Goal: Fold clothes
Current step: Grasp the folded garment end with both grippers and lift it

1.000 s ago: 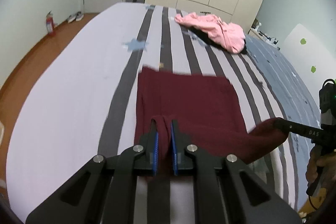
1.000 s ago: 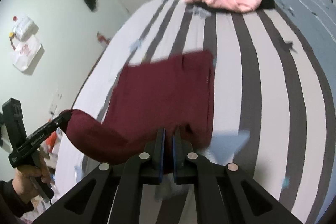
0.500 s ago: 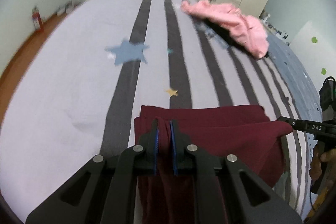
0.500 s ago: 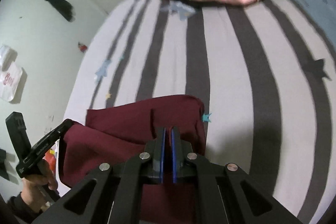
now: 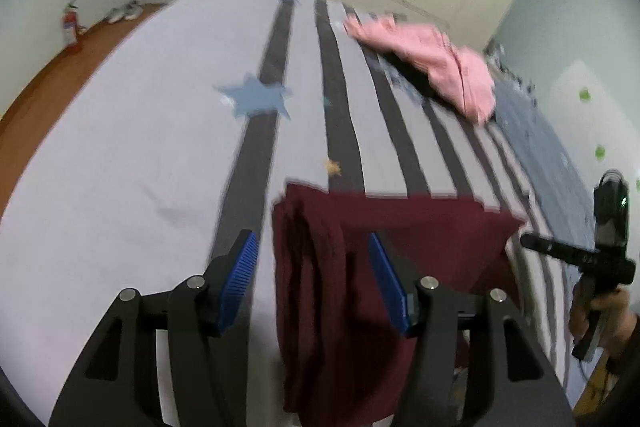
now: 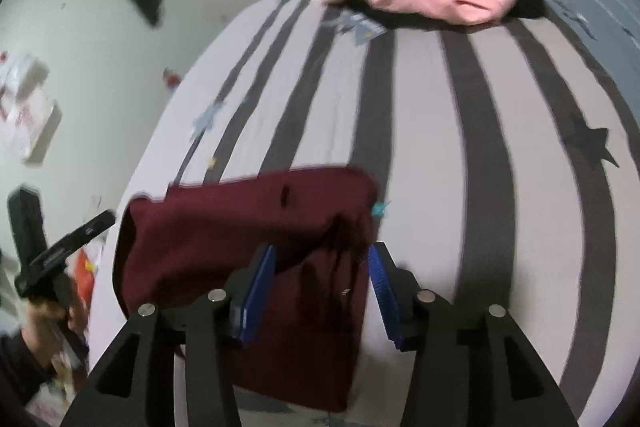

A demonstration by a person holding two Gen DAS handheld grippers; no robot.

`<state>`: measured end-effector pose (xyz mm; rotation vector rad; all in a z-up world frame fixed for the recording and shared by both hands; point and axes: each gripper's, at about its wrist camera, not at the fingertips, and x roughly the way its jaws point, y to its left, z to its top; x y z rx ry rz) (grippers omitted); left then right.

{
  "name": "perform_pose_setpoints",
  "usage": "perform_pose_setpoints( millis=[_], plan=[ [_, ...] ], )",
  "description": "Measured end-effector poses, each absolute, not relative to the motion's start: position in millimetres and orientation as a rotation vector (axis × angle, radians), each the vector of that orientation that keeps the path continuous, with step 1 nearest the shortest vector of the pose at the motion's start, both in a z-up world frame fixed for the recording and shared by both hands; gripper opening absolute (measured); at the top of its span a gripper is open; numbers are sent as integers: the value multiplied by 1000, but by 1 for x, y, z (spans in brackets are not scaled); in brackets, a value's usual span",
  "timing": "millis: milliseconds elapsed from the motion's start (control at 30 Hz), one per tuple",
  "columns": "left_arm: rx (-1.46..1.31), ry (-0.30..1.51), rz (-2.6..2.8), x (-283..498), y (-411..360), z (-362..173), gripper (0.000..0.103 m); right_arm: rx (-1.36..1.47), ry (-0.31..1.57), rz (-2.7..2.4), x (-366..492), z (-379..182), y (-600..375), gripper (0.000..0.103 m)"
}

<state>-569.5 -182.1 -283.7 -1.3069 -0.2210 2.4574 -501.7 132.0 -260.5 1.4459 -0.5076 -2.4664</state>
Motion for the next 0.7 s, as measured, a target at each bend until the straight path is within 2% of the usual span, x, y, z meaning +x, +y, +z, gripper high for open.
perform_pose_setpoints(
  millis=[100,133,167,233,300,433,500,567,633,700],
  plan=[
    [-1282,-190,2461,-575,-175,-289,55,1433,-463,-2464,-505,-267,123,45],
    [-1283,-182,2458,-579,-172,-291,50,1432,-455,-2476,-509,-269,121,45],
    [-1289,-175,2449,-583,-169,-294,46,1429,-455,-2486,-513,-271,121,45],
    [-1306,-161,2427,-593,-164,-298,24,1419,-480,-2499,-522,-273,122,45],
    [-1310,-119,2419,-600,-160,-302,16,1399,-514,-2501,-528,-273,122,45],
    [-1305,-118,2407,-610,-162,-303,12,1372,-544,-2469,-542,-273,121,45],
    [-1300,-102,2409,-615,-160,-303,11,1369,-546,-2454,-546,-273,120,39],
    [-1297,-75,2410,-620,-157,-303,10,1379,-537,-2449,-550,-275,120,24],
    [-1292,-54,2418,-623,-153,-302,9,1409,-534,-2451,-553,-277,120,18],
    [-1289,-51,2426,-629,-150,-300,8,1432,-504,-2477,-554,-275,118,16]
  ],
)
